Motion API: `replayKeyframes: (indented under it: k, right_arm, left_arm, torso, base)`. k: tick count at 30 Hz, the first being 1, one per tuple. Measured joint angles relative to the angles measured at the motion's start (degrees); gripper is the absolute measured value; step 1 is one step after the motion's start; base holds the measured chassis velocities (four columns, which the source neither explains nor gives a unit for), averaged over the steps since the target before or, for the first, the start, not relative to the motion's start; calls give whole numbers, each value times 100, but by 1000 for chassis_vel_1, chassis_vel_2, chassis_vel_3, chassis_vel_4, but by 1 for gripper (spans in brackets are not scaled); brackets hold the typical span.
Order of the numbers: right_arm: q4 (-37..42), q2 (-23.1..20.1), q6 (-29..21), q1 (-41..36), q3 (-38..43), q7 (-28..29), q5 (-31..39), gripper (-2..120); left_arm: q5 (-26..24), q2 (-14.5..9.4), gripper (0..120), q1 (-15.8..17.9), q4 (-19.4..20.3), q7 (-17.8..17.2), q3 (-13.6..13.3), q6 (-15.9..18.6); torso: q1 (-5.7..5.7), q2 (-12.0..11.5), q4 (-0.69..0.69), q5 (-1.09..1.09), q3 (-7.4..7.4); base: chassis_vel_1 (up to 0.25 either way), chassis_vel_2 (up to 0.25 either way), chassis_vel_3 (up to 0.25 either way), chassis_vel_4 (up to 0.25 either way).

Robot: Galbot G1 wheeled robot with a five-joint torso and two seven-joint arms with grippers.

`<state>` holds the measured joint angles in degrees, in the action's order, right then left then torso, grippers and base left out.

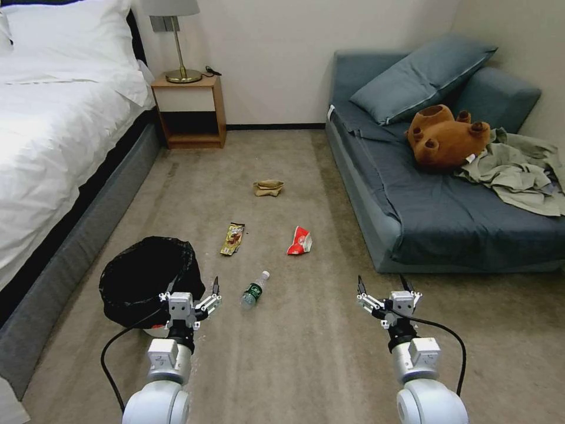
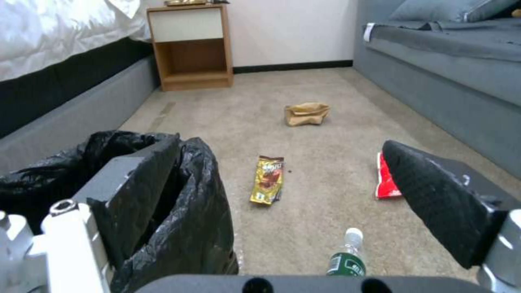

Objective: Pick up the trash bin, then pick up the garbage on the floor and place it into the trash bin.

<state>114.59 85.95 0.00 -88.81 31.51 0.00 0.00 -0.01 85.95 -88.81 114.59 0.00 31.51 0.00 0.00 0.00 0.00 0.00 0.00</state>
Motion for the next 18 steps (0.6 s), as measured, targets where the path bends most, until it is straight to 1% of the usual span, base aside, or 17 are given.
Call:
replayKeyframes:
  k: [18]
  right_arm:
    - [0, 0, 0, 0, 0, 0, 0, 100]
  left_arm:
    - [0, 0, 100, 0, 0, 0, 0, 0]
  torso:
    - [0, 0, 0, 0, 0]
  base:
    - [0, 0, 0, 0]
